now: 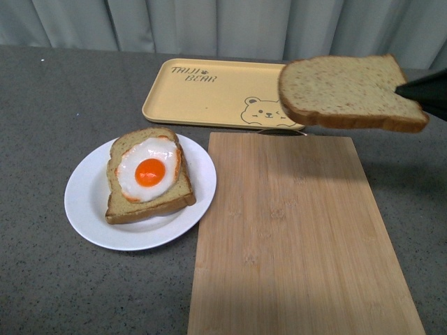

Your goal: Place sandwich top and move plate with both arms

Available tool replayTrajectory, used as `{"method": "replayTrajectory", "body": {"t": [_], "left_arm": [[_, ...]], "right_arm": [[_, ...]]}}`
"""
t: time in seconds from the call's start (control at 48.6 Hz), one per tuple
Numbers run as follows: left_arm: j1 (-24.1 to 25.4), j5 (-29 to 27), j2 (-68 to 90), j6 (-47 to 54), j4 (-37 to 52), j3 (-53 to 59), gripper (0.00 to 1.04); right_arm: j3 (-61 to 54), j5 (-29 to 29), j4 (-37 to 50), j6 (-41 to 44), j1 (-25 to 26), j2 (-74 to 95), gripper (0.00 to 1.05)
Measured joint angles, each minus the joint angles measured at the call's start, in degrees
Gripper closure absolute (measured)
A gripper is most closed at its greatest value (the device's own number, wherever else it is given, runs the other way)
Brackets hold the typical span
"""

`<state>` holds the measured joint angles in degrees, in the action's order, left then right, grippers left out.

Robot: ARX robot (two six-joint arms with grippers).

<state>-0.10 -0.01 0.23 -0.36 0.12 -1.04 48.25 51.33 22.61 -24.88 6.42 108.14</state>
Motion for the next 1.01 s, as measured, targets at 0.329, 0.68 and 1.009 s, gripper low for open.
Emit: {"method": "replayTrajectory", "body": {"t": [0.329, 0.68, 1.009], "left_arm": [[0.0, 0.02, 0.0, 0.0, 0.0, 0.0, 0.07], [0.0, 0.0, 0.0, 0.0, 0.0, 0.0, 0.07], [0.0, 0.02, 0.0, 0.0, 0.0, 0.0, 0.07]], "right_arm": [[12.11, 1.14, 0.9, -3.56, -18.29, 10.62, 1.04], [26.36, -1.03, -4.9, -5.44, -28.22, 23.43, 1.04], [30.56, -3.19, -9.79, -3.93, -28.74, 27.12, 0.89]]}}
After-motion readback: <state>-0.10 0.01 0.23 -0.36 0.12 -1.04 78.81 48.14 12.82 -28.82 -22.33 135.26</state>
